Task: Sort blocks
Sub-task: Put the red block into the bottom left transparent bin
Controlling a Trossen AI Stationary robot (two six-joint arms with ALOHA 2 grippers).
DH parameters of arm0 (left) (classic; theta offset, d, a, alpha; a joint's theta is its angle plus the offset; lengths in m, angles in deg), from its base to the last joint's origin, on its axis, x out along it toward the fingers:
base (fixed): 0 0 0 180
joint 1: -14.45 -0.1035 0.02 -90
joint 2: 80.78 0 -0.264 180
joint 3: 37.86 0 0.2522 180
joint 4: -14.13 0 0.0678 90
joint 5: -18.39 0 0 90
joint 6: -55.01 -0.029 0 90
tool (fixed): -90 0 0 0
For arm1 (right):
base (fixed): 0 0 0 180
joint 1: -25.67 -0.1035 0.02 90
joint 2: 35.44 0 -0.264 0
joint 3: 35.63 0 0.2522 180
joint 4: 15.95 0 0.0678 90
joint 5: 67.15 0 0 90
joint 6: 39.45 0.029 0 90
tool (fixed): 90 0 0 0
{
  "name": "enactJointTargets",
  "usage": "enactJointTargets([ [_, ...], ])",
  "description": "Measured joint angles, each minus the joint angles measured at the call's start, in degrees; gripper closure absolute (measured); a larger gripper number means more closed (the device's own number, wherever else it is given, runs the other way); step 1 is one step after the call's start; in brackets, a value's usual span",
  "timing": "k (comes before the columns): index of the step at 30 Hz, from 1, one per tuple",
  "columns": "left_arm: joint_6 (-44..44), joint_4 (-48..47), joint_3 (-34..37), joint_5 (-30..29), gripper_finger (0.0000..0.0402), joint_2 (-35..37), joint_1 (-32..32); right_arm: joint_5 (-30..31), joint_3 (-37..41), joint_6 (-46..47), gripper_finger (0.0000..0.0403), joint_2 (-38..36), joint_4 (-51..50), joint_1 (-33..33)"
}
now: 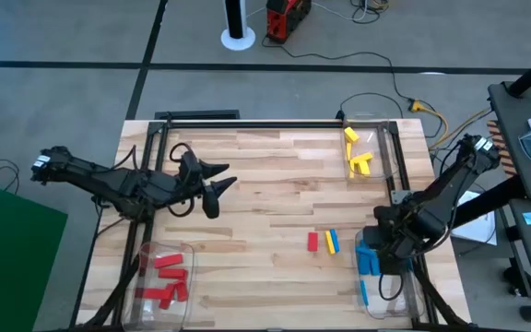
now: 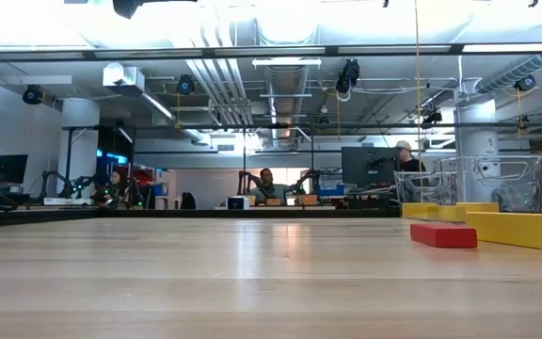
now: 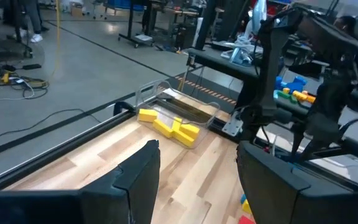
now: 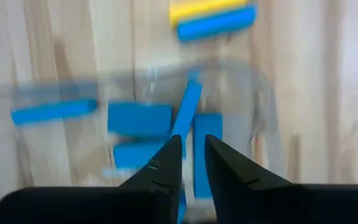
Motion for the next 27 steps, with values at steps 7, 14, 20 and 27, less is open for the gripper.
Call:
enactJointTargets([
  [7, 0.01, 2.62, 0.0, 0.2, 0.0212, -3.53, -0.41, 14.16, -6.72, 4.33, 0.0385, -0.03, -0.03, 0.38],
  [14, -0.59, 9.71, 0.0, 0.26, 0.0212, -8.39, -1.4, 19.27, -11.91, 3.73, 0.0393, -0.01, 0.0, 5.61],
  [20, -3.48, 20.65, 0.0, 3.34, 0.0212, -13.69, -2.59, 24.49, -14.77, -3.12, 0.0394, -0.67, 1.4, 12.74],
  [27, -3.09, 22.37, -5.2, 4.57, 0.0212, -20.3, -3.1, 25.12, -14.93, -14.14, 0.0394, -2.86, 9.55, 20.17],
])
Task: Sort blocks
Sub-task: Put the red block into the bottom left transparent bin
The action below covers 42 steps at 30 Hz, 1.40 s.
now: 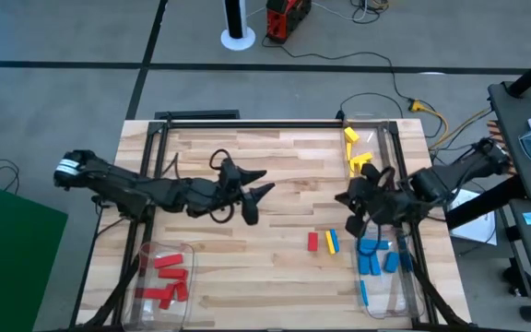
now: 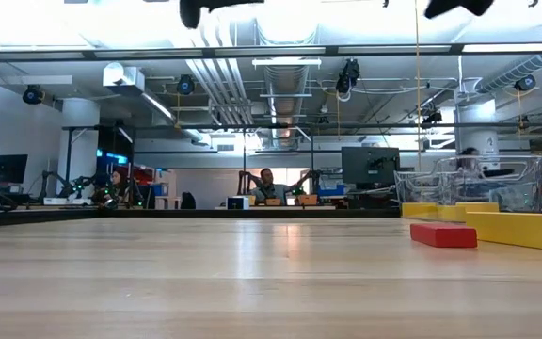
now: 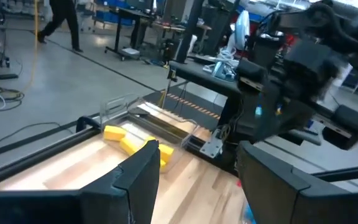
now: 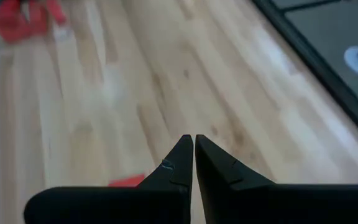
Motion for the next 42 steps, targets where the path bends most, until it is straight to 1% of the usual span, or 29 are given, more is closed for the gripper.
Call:
enactJointTargets([
  [3, -0.96, -4.3, -5.66, 1.28, 0.0212, -3.74, 0.02, 0.26, 0.07, -4.28, 0.0394, -0.67, 4.18, 2.76],
  [6, -1.5, -15.95, -12.86, 1.58, 0.0212, -8.02, 0.02, 0.31, 0.1, -6.63, 0.0394, -1.5, 7.52, 4.7],
  [10, -2.0, -31.73, -22.33, 2.03, 0.0212, -14.15, 0.02, 0.38, 0.12, -7.73, 0.0394, -2.86, 10.31, 5.14],
  [12, -3.96, -36.33, -25.49, 3.94, 0.0212, -16.82, -0.08, 0.35, 0.01, -7.73, 0.0394, -3.43, 10.67, 5.13],
  [14, -5.99, -38.03, -26.91, 6.98, 0.0212, -19.11, -0.51, 0.38, -0.05, -7.73, 0.0393, -4.07, 11.71, 5.14],
  [16, -6.66, -38.07, -27.02, 10.59, 0.0212, -20.76, -1.07, 0.74, -0.05, -7.67, 0.0393, -4.69, 11.86, 5.14],
  [20, -7.01, -37.8, -24.92, 11.97, 0.0212, -22.09, -2.24, 3.24, -0.07, -7.07, 0.0393, -5.73, 11.88, 5.14],
  [23, -10.09, -36.97, -23.25, 15.92, 0.0212, -22.46, -3.13, 3.83, -0.07, -7.03, 0.0393, -6.54, 11.88, 5.2],
  [27, -15.9, -29.59, -19.56, 23.43, 0.0212, -22.87, -3.83, 6.81, 0.06, -7.01, 0.0393, -6.99, 11.84, 5.36],
  [30, -16.88, -22.92, -16.87, 27.55, 0.0212, -22.86, -5.29, 7.76, 0.12, -6.14, 0.0393, -7.13, 11.84, 6.13],
  [33, -16.91, -19.56, -14.86, 31.86, 0.0212, -22.87, -7.32, 7.79, 0.15, -4.48, 0.0393, -7.17, 11.82, 6.93],
  [36, -18.69, -15.7, -13.15, 34.39, 0.0212, -23.15, -8.56, 7.81, 0.25, -3.99, 0.0391, -7.16, 11.77, 7.56],
  [38, -20.97, -13.49, -11.81, 34.55, 0.0212, -23.18, -9.08, 7.84, 0.28, -3.41, 0.039, -7.16, 11.78, 8.42],
  [40, -22.49, -11.64, -10.8, 36.34, 0.0212, -23.27, -9.76, 8.31, 0.34, -0.17, 0.039, -7.19, 11.22, 9.85],
  [42, -22.58, -11.15, -10.17, 40.34, 0.0212, -23.28, -11.13, 8.89, 0.37, 4.66, 0.039, -7.34, 9.56, 11.69],
])
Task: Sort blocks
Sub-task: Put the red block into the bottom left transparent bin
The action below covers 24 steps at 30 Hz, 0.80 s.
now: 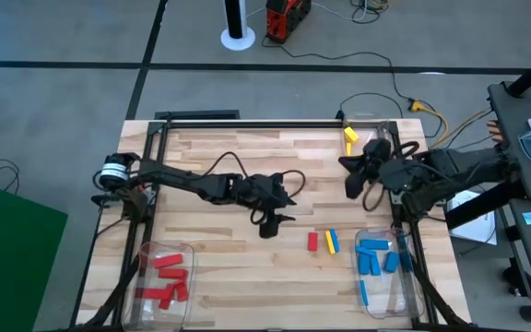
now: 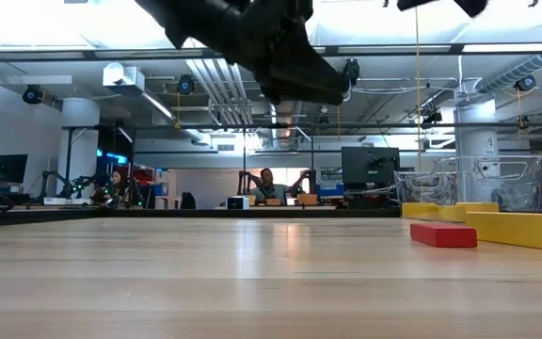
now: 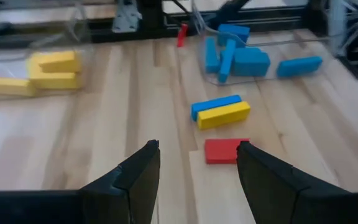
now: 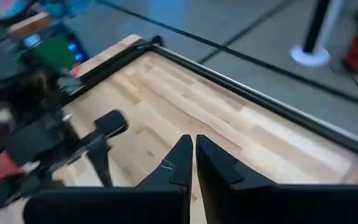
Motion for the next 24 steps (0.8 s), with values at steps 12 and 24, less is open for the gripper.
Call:
enactJointTargets([
  [12, -2.37, 4.03, -0.32, 3.87, 0.0212, -0.31, -2.45, -0.06, 0.04, 11.72, 0.039, -1.33, -1.18, 4.94],
  [24, 7.06, 4.06, -1.8, -1.56, 0.0212, -0.31, -1.99, -1.09, 0.04, 2.38, 0.039, -5.19, -1.2, 5.31],
])
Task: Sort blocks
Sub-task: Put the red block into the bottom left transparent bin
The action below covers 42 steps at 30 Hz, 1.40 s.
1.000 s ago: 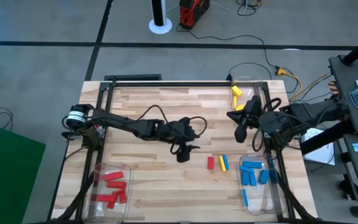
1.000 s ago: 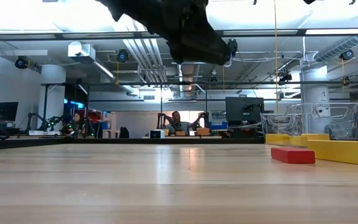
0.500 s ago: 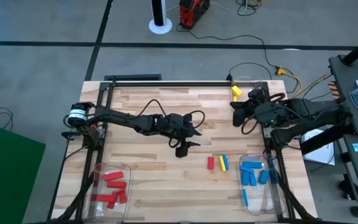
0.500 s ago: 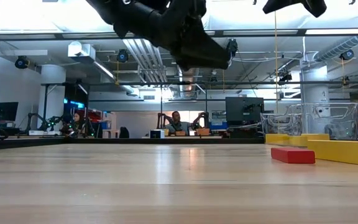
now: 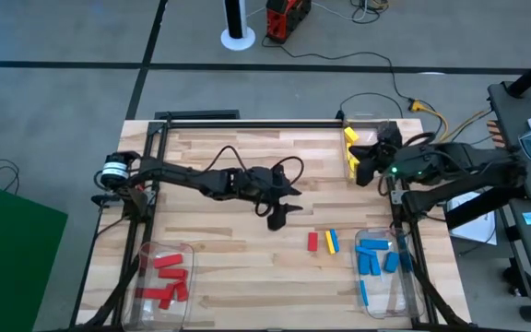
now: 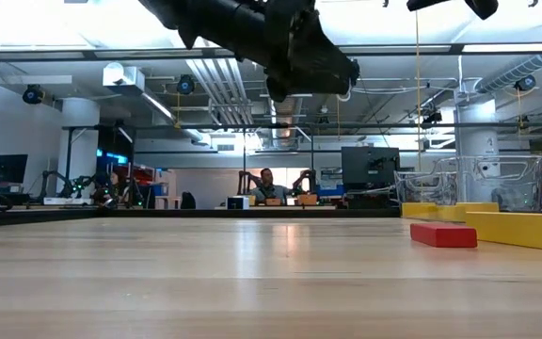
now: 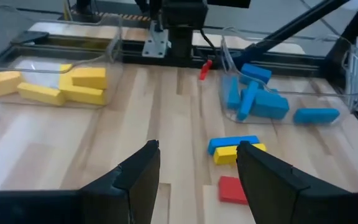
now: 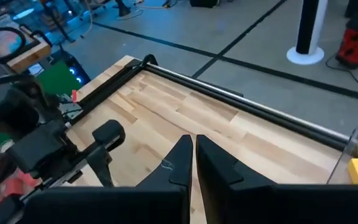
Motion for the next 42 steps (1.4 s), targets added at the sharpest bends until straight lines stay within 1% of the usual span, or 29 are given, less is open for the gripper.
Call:
enactJointTargets([
  [6, 0.07, -0.68, 0.01, 0.02, 0.0212, -1.18, 2.19, -0.1, 0.0, -1.5, 0.039, -3.06, -1.04, 0.0],
  [10, 0.38, 2.29, -0.38, -0.13, 0.0212, -3.99, 3.82, -0.08, 0.0, -2.56, 0.039, -4.17, -1.93, 0.0],
  [14, 0.36, 2.67, -3.47, -0.45, 0.0212, -8.06, 4.26, -0.03, 0.0, -2.69, 0.039, -4.44, -1.9, 0.0],
  [17, 0.4, 2.21, -7.47, -0.43, 0.0212, -11.69, 4.59, -0.02, 0.0, -2.73, 0.039, -4.44, -1.88, 0.0],
  [19, 2.07, -0.67, -10.79, -0.4, 0.0212, -14.09, 4.83, 0.02, 0.0, -2.75, 0.039, -4.44, -1.88, 0.0],
  [22, 8.14, -13.18, -16.59, -0.29, 0.0212, -17.39, 4.94, 0.09, 0.0, -2.76, 0.039, -4.3, -1.94, 0.0],
  [25, 11.35, -21.9, -20.99, -1.24, 0.0212, -19.75, 5.54, 0.07, 0.0, -2.73, 0.039, -4.29, -2.26, 0.0],
  [28, 17.75, -28.36, -24.8, -2.31, 0.0212, -20.87, 6.52, 0.08, 0.0, -2.73, 0.039, -4.07, -2.72, 0.0],
  [32, 30.3, -36.07, -28.4, -2.31, 0.0212, -21.79, 7.42, 0.05, 0.0, -2.37, 0.039, -3.65, -3.94, 0.0],
  [34, 37.43, -37.2, -29.18, -2.34, 0.0212, -21.88, 7.44, 0.03, 0.0, -2.12, 0.039, -3.51, -4.7, 0.0],
  [39, 60.48, -37.04, -29.67, -3.69, 0.0212, -21.88, 6.99, 0.03, 0.0, -3.39, 0.039, -2.98, -4.9, 0.0],
  [42, 66.68, -36.28, -30.08, -4.28, 0.0212, -21.97, 6.67, 0.05, 0.0, -3.67, 0.039, -2.91, -4.85, 0.0],
])
